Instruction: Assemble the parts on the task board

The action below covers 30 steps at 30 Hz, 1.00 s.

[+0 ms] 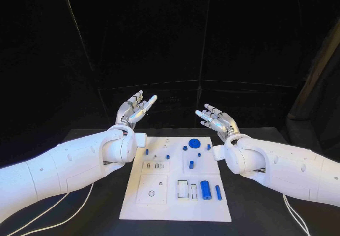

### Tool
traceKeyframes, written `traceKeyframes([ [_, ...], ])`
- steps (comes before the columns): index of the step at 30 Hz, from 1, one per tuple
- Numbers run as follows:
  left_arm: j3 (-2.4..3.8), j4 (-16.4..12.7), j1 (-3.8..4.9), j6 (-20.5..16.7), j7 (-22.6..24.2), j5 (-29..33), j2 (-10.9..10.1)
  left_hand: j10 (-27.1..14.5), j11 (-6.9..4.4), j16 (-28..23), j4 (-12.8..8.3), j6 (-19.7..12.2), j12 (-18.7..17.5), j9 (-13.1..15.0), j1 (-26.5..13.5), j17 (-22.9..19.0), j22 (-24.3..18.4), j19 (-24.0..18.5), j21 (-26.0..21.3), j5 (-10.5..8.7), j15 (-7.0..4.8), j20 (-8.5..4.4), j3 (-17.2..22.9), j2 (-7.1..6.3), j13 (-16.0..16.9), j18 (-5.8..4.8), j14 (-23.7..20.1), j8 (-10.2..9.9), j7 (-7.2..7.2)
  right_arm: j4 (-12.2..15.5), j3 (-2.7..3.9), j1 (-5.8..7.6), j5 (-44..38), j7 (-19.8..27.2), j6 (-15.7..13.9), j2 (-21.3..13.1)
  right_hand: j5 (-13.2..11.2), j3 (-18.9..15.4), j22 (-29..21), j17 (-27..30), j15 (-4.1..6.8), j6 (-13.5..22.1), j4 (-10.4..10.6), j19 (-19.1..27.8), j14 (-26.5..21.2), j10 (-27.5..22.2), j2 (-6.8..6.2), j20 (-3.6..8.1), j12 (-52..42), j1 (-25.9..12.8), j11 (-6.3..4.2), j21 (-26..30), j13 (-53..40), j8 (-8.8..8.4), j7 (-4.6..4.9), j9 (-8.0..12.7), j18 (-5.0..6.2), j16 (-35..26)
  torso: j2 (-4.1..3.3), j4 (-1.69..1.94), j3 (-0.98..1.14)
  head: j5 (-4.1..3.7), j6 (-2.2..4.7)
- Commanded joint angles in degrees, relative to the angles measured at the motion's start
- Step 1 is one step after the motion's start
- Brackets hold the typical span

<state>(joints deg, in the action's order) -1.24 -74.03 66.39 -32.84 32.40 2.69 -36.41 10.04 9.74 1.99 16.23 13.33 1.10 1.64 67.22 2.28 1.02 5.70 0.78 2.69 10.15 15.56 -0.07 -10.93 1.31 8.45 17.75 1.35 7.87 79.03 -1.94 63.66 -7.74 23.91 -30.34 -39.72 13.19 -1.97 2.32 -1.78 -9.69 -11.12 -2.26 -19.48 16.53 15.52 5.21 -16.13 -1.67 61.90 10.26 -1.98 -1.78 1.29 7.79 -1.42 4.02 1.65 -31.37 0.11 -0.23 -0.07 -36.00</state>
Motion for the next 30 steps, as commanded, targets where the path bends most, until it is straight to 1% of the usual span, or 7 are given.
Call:
traceKeyframes([
  [1,-0.03,1.0,0.43,6.3,3.9,1.2,0.5,0.4,1.05,0.3,0.9,0.9,0.3,0.1,2.7,0.2,0.1,0.2,0.4,0.31,0.45,0.94,0.1,-0.28,0.1,1.35,1.1,0.4,4.86,-1.5,-0.19,0.6,-6.7,-3.7,10.3,0.6,0.8,0.2,0.5,-0.4,-1.25,-4.2,-2.2,-4.0,5.6,5.7,0.74,-0.59,-0.6,5.4,1.68,-1.0,-0.5,0.58,6.19,-0.4,1.4,0.6,-0.01,0.01,-0.01,0.01,0.0],
  [8,-0.03,1.1,0.48,6.4,3.9,1.3,0.5,0.6,1.46,0.4,0.9,1.1,0.4,0.2,2.7,0.3,0.2,0.3,0.4,0.31,0.68,1.02,0.9,0.38,0.2,1.3,1.4,0.4,5.29,-3.1,-0.46,1.15,-8.7,-4.8,13.4,1.4,0.7,0.1,0.6,-0.6,-1.42,-6.9,-3.2,-5.7,8.2,8.6,0.89,-0.61,-0.7,6.8,1.81,-1.1,-0.6,0.75,6.34,-0.6,1.45,0.7,-0.01,0.01,-0.01,0.01,0.0],
  [14,-0.1,0.9,0.16,9.2,2.7,0.3,-1.7,1.8,2.4,0.6,0.8,2.2,0.6,0.3,3.1,0.4,0.3,0.8,0.6,0.23,1.24,1.14,2.6,1.89,0.3,0.98,2.6,0.6,6.26,-3.3,-0.43,1.17,-14.0,-1.2,10.0,-1.7,0.1,-0.1,0.9,-0.8,-0.97,-13.2,-4.6,-9.6,11.8,15.2,1.0,-0.56,-1.1,8.7,1.21,-1.8,-1.0,1.33,5.54,-1.1,2.16,0.9,-1.62,0.04,0.02,-0.34,-0.1],
  [20,-0.1,0.2,0.15,9.5,3.1,-0.5,-2.8,7.0,3.18,2.1,0.5,7.0,1.3,0.8,4.6,1.3,1.0,4.0,1.7,0.13,1.82,1.14,4.7,4.22,0.8,0.4,9.0,1.5,6.98,-2.6,-0.39,1.41,-15.8,-0.8,9.5,-3.1,-0.3,-0.1,1.7,-1.4,-1.41,-19.9,-6.2,-17.4,22.9,24.0,1.11,-0.49,-1.8,10.8,1.82,-3.5,-1.5,1.76,5.68,-1.5,4.13,2.0,-2.39,0.53,0.04,-0.59,0.37],
  [22,-0.1,-0.4,0.15,9.2,3.3,-0.6,-3.4,11.0,3.76,3.6,0.3,10.2,2.0,1.1,5.3,2.1,1.6,7.3,2.8,0.12,2.21,1.18,5.3,5.1,1.1,0.02,15.1,2.1,7.55,-2.8,-0.39,1.68,-17.1,-0.7,9.3,-3.3,-0.4,0.1,2.2,-1.9,-1.73,-24.8,-7.1,-21.8,31.6,32.3,1.21,-0.49,-2.8,12.1,2.5,-5.0,-1.9,2.31,6.03,-1.8,5.29,3.2,-2.86,0.59,0.04,-0.53,0.47],
  [26,-0.1,-1.6,0.15,9.2,3.1,-0.7,-4.6,20.0,4.71,6.0,-0.4,16.7,3.6,1.8,6.3,3.1,2.7,13.7,5.1,0.12,2.81,1.21,5.6,6.37,1.9,-0.51,23.9,3.5,8.0,-3.4,-0.38,2.24,-21.6,-1.3,9.1,-3.3,-0.5,0.3,2.5,-2.0,-0.48,-32.3,-8.4,-25.2,36.8,37.3,1.3,-0.37,-3.2,13.7,1.37,-6.6,-2.0,3.07,5.89,-2.3,6.38,4.1,-3.44,0.67,-0.01,-0.61,0.52],
  [30,-0.1,-3.5,0.15,9.5,2.9,-0.7,-6.2,34.2,3.52,7.8,-2.1,26.0,6.3,2.6,7.3,3.5,4.5,26.4,9.3,-0.02,1.55,1.11,5.1,7.4,2.7,0.64,30.1,5.3,7.57,-4.5,-0.36,3.16,-30.7,-2.7,8.9,-2.9,-0.1,0.5,2.8,-2.1,1.04,-40.3,-9.4,-29.4,42.1,42.0,1.26,0.74,-3.9,14.3,0.01,-8.5,-1.9,4.06,4.98,-2.6,6.73,5.0,-4.45,0.74,-0.16,-0.73,0.9],
])
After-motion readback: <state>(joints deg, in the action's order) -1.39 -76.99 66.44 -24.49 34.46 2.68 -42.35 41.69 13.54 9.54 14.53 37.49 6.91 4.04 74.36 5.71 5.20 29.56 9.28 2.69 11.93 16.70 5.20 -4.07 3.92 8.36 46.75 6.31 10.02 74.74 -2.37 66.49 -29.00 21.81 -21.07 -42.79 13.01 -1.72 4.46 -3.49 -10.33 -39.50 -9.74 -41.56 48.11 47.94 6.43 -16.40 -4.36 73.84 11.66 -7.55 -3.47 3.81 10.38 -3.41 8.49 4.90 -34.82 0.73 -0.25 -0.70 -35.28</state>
